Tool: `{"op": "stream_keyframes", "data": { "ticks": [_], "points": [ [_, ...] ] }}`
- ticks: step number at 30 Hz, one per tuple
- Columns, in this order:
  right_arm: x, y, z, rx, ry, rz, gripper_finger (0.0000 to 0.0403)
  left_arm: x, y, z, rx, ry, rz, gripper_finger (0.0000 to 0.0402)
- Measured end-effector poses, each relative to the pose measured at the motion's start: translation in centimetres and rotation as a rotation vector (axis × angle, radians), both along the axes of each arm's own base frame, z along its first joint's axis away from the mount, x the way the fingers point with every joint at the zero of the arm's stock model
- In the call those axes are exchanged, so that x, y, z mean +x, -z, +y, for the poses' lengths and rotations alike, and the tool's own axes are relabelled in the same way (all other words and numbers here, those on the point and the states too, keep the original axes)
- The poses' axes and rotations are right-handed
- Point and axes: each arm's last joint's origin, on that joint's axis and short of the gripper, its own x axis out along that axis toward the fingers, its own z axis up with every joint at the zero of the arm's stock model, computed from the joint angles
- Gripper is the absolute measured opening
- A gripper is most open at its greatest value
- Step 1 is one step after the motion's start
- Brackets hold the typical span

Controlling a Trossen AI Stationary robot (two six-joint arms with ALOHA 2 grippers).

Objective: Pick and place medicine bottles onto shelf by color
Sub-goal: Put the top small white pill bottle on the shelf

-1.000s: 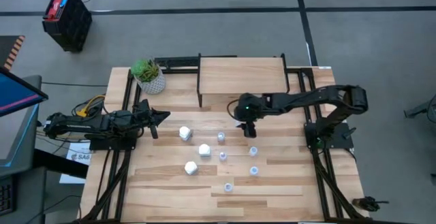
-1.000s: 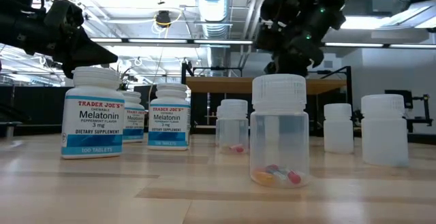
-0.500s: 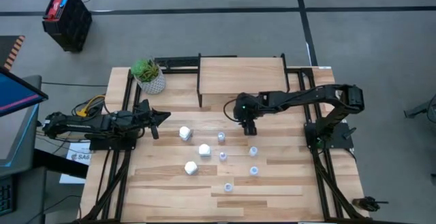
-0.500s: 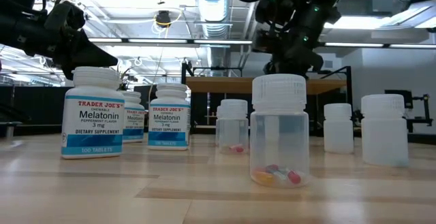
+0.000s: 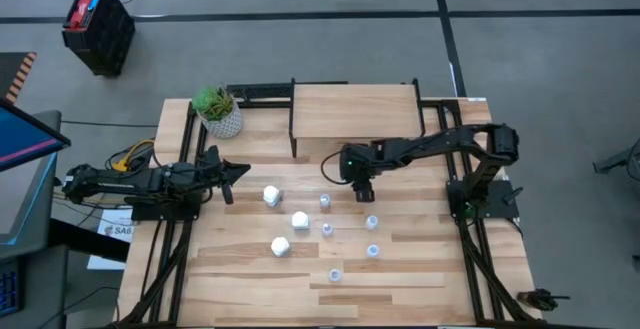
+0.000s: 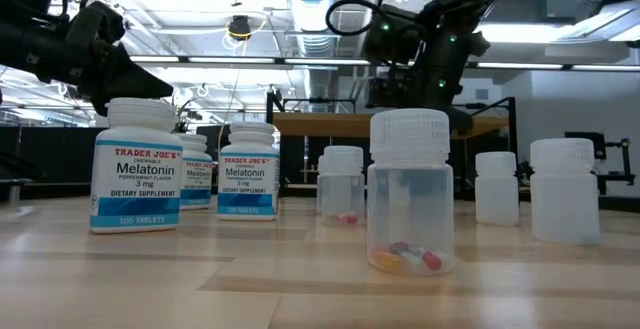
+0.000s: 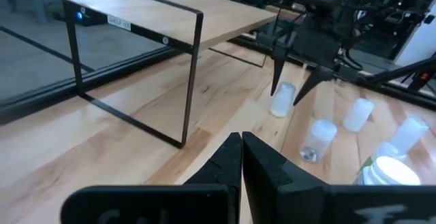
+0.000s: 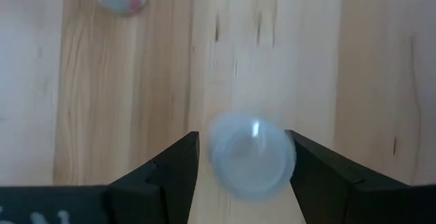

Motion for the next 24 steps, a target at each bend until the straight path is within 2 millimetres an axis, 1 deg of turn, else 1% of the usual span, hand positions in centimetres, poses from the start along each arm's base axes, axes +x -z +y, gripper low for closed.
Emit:
{"op": "stream_keyframes", "data": {
  "ticks": [9,17,24],
  "points": [
    [0.48,-0.78,-0.08,0.001,0.008,-0.014,0.0218,0.06,0.09,0.00,0.002,0.001,0.011,0.0000],
    [0.06,-0.60,-0.01,0.009,0.009,0.035,0.0199,0.05,0.09,0.00,0.004,0.001,0.012,0.0000],
    [0.32,-0.72,-0.05,0.016,0.033,0.004,0.0176,0.05,0.09,-0.01,-0.001,0.001,0.010,0.0000]
  ]
}}
